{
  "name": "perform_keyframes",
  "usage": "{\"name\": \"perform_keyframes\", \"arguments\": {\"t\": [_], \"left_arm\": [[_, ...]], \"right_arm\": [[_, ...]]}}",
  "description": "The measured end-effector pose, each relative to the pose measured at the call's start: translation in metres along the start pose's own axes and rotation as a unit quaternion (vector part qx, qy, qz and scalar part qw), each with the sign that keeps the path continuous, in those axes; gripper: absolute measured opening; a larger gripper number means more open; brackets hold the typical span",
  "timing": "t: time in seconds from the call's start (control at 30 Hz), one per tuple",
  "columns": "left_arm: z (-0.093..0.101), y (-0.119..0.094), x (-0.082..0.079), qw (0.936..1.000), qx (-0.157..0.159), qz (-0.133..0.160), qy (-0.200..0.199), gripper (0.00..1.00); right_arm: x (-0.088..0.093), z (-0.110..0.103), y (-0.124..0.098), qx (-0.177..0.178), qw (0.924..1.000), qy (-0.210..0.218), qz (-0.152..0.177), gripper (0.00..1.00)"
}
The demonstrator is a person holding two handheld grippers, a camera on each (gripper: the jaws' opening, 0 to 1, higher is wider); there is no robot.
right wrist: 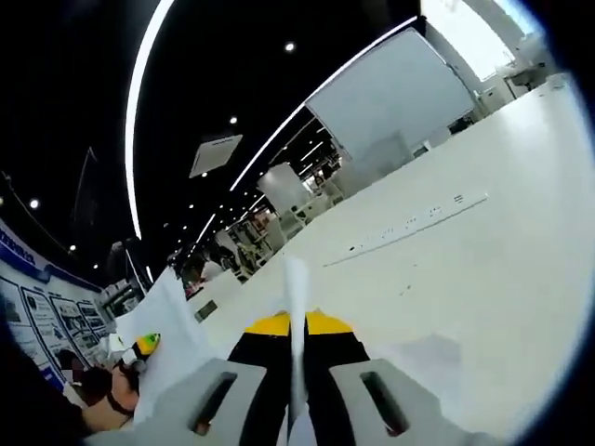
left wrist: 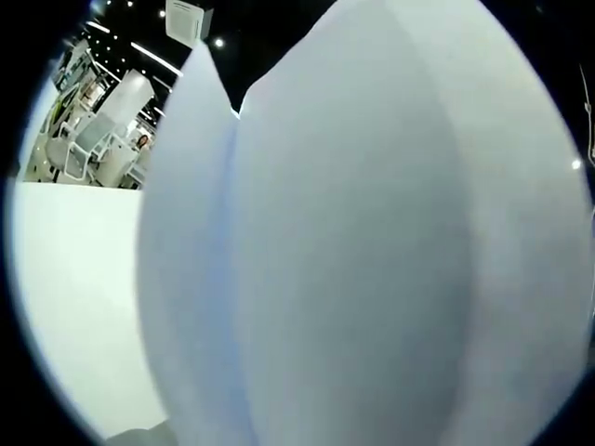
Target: Organize the stack of printing papers by aligning and flattening the scattered papers on the table
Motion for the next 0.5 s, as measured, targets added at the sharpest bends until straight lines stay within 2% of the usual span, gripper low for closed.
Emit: {"name": "perform_keyframes", "arguments": {"t": [0.17,0.5], "left_arm": [[0.0,0.0,0.0,1.0,0.0,0.0,-0.001,0.08],[0.0,0.0,0.0,1.0,0.0,0.0,0.0,0.08]], "right_arm": [[-0.006,-0.009,0.0,-0.024,0.999,0.027,0.027,0.0],[-0.015,-0.014,-0.001,-0.039,0.9977,0.034,0.044,0.0]]}}
Point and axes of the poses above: the point that each gripper's makers call its tool centre point, and the gripper's own axes: y roughly forward along the fingers, z roughly to its right, x roughly out of its underside, the point moved 3 cm from there along -y, roughly backward along the fingers, and after that the axes turned 10 degrees about -x, right-handed, at the moved point
